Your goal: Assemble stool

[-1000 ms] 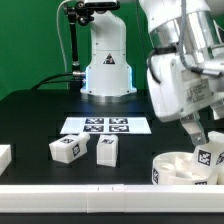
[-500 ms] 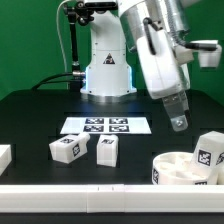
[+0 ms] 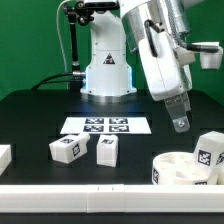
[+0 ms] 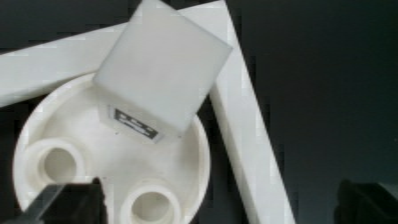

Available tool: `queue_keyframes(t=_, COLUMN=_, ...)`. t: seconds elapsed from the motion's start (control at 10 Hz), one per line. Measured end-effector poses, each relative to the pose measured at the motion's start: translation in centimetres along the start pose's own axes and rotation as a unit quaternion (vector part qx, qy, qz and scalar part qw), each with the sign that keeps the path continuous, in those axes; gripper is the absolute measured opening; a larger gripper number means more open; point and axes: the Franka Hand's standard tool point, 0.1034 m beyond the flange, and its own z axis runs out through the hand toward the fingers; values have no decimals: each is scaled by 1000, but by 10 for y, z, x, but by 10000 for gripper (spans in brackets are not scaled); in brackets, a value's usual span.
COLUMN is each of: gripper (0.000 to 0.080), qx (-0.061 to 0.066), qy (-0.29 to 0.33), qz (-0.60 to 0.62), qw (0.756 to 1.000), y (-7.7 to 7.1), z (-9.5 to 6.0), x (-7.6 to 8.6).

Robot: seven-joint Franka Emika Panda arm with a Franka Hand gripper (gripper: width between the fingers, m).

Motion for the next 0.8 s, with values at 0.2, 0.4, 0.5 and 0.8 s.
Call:
queue_keyframes(t=0.2, gripper=649, qx=-5, qy=2, qz=-47, qw=999, y=0, z=0, x=5)
queue_keyframes(t=0.4, gripper=649, qx=-18, qy=7, qz=-165, qw=986, y=-7, z=-4, x=34)
queue_keyframes(t=0.5, gripper=649, qx=-16, qy=10, qz=-179, qw=984, y=-12, z=-6, x=47)
queue_keyframes(t=0.8, gripper=649, qx=-19, qy=10, qz=-246, qw=969, y=-10, z=-4, x=43)
